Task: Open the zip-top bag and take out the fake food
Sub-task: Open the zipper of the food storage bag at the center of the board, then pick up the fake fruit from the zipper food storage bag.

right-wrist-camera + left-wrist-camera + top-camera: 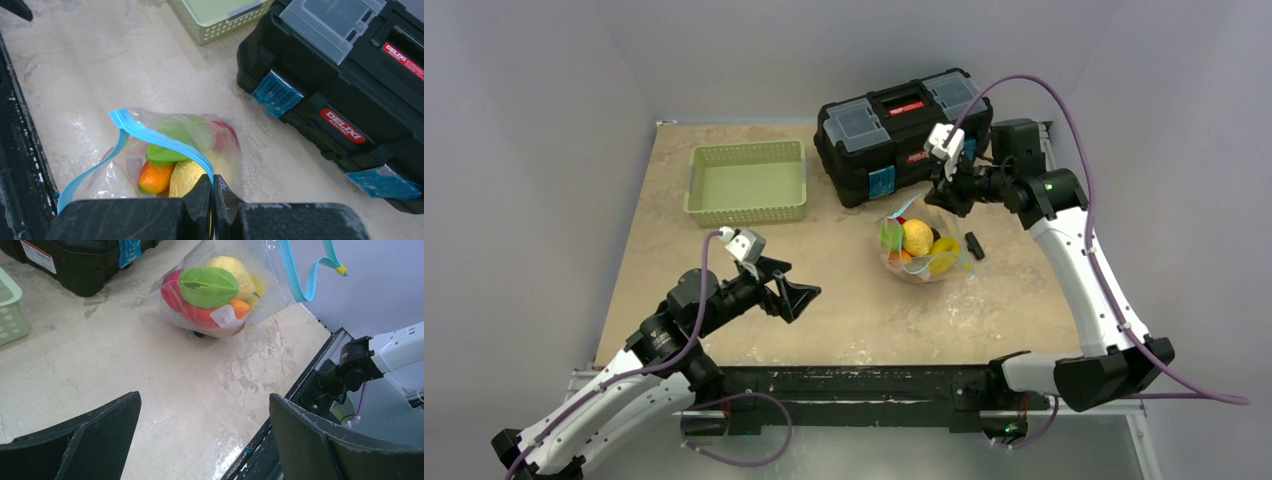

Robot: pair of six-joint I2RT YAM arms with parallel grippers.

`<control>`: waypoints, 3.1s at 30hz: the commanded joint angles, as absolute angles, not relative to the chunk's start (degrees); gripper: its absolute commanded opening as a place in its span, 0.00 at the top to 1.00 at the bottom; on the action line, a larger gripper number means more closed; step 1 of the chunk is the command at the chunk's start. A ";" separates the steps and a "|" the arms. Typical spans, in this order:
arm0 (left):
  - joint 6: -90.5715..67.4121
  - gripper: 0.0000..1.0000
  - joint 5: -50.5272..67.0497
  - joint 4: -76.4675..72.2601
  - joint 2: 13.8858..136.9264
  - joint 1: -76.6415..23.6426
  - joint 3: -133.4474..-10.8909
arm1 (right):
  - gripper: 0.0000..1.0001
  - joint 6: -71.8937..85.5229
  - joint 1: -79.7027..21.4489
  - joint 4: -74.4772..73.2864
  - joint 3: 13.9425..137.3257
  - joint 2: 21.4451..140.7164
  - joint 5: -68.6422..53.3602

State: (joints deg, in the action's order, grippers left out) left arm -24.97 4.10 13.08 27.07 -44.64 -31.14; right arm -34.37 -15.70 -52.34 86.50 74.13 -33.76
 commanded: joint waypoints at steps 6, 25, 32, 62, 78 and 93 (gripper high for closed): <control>-26.39 0.00 4.00 12.92 28.93 -44.47 -33.93 | 1.00 -31.91 -15.08 -46.19 89.51 75.40 -28.49; -42.94 0.19 19.51 1.28 37.18 -45.25 -33.83 | 1.00 -30.79 -19.35 -35.60 61.64 70.63 -49.96; -42.42 0.20 17.48 -7.65 40.70 -48.92 -35.74 | 1.00 -30.36 -22.11 -35.82 63.68 71.44 -55.45; -43.50 0.30 -17.40 -5.75 61.03 -67.67 -45.49 | 1.00 -22.65 -20.18 -16.69 47.31 56.12 -48.67; -38.37 0.35 -24.35 -5.87 62.48 -72.50 -50.57 | 1.00 -23.49 -19.92 -15.63 45.59 55.73 -48.39; -35.81 0.52 -22.65 -7.87 73.06 -68.09 -52.11 | 1.00 -23.40 -19.54 -15.42 45.84 57.63 -48.69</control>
